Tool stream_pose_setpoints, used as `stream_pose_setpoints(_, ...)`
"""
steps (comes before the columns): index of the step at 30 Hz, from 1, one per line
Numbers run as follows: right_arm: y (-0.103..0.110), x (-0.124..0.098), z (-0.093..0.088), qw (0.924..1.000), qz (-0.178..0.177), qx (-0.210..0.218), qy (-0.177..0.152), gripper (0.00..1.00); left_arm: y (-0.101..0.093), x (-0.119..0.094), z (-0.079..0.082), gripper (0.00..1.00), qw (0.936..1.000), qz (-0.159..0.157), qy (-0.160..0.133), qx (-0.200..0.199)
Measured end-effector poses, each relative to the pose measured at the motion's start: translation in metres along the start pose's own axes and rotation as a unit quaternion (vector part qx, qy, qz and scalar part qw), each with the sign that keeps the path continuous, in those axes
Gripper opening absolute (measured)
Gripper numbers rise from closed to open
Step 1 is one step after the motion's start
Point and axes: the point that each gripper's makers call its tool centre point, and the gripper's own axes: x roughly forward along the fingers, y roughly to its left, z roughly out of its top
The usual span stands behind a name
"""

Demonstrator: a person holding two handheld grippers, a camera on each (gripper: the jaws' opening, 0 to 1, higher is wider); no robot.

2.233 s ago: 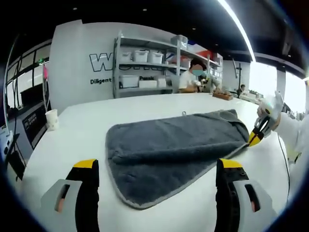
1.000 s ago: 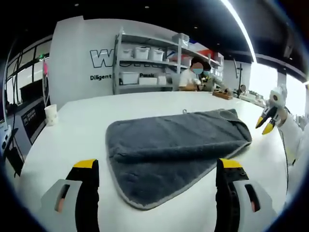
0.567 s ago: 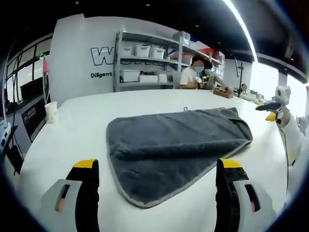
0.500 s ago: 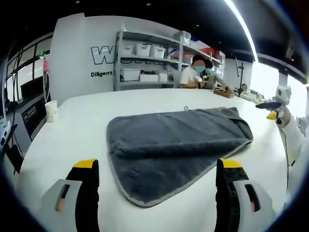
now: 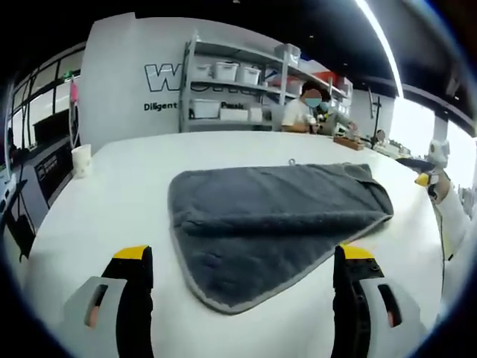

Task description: Open the folded towel by lifting each exposed corner and separating the folded layers until the towel lies flat within the target outline without major curled edges

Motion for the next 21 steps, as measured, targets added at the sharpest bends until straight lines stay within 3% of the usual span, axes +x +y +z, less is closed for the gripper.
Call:
stream_pose_setpoints(6, -0.006, -0.001, -0.005, 0.9998, -0.008, 0.016, 0.004, 0.99, 0.01, -0.003, -0.003, 1.0, 0.9999, 0.008, 0.003, -0.015)
stream_pose_setpoints(11, -0.009, -0.003, -0.004, 0.9997, -0.013, 0.02, -0.003, 0.99, 0.012, -0.004, -0.014, 1.0, 0.9992, 0.004, 0.021, -0.033)
stream_pose_setpoints(21, -0.01, -0.001, -0.005, 0.9997, -0.023, 0.013, 0.003, 0.99, 0.001, 0.004, -0.032, 0.94, 0.9969, -0.026, 0.058, -0.046)
